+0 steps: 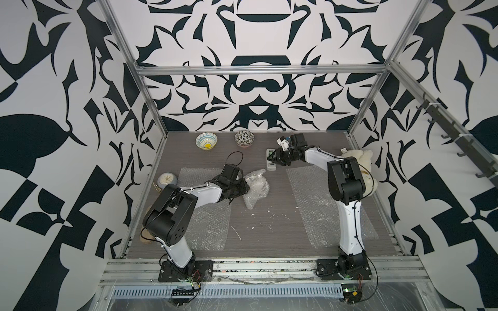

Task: Wrap bowls in bubble wrap
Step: Tear off the tape using the Tape Cutter.

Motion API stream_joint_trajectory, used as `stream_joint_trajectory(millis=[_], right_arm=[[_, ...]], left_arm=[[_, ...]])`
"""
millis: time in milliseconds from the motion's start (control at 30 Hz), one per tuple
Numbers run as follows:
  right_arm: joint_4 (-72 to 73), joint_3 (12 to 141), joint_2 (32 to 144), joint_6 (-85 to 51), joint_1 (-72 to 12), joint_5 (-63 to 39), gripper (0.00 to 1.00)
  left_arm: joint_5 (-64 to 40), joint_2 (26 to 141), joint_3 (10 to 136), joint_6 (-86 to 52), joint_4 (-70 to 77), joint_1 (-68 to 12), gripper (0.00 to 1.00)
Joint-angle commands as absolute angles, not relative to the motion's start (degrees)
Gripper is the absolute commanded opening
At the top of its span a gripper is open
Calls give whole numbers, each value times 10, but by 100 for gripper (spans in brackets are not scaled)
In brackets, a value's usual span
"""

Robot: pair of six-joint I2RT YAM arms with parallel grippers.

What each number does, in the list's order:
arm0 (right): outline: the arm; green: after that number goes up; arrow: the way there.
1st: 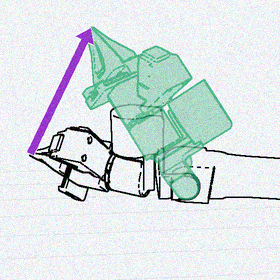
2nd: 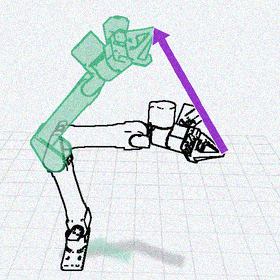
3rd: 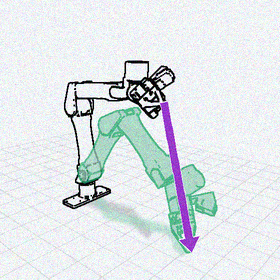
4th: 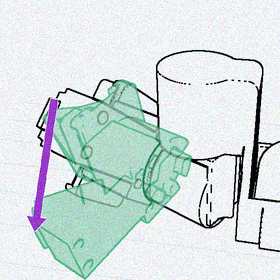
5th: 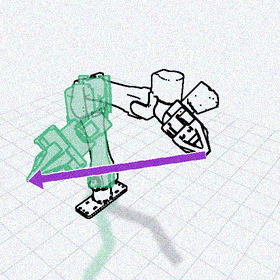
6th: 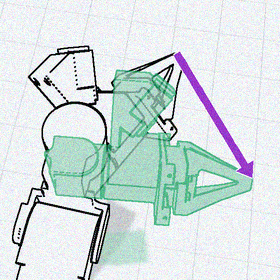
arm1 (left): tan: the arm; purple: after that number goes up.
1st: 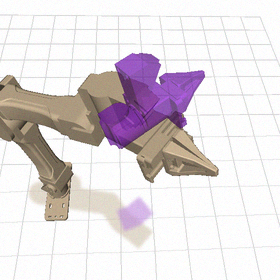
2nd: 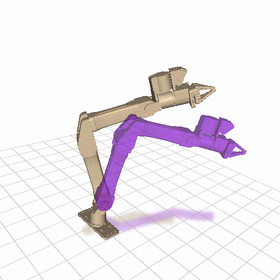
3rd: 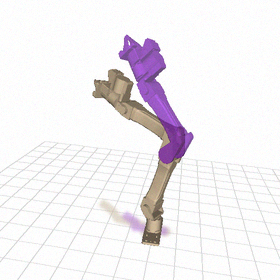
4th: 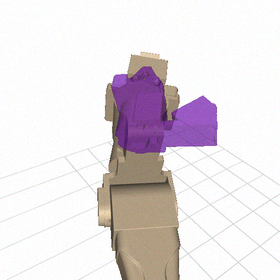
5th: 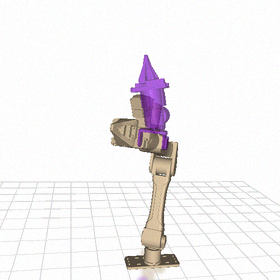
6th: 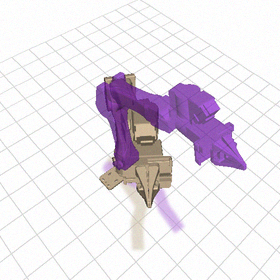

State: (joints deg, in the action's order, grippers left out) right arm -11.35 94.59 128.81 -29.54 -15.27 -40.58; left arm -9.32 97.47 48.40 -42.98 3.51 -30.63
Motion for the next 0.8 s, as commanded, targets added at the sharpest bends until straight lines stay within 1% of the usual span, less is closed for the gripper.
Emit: stream_joint_trajectory(millis=[0,267,333,433,567,633,767], right_arm=[[-124,965,1294,-302,-156,-396,36],[-135,959,1282,-315,-155,-378,20],[-135,958,1282,-316,-155,-380,18],[-128,957,1286,-324,-156,-386,10],[-112,956,1288,-334,-155,-401,3],[-101,954,1287,-340,-156,-410,0],[-83,949,1282,-353,-155,-425,0]], left_arm=[[-85,978,490,-417,0,-304,27],[-89,982,495,-418,2,-304,28],[-90,986,497,-420,2,-304,28],[-93,988,498,-421,3,-304,28],[-89,984,495,-422,3,-304,28],[-88,982,494,-422,3,-304,28],[-87,981,489,-423,4,-304,28]])
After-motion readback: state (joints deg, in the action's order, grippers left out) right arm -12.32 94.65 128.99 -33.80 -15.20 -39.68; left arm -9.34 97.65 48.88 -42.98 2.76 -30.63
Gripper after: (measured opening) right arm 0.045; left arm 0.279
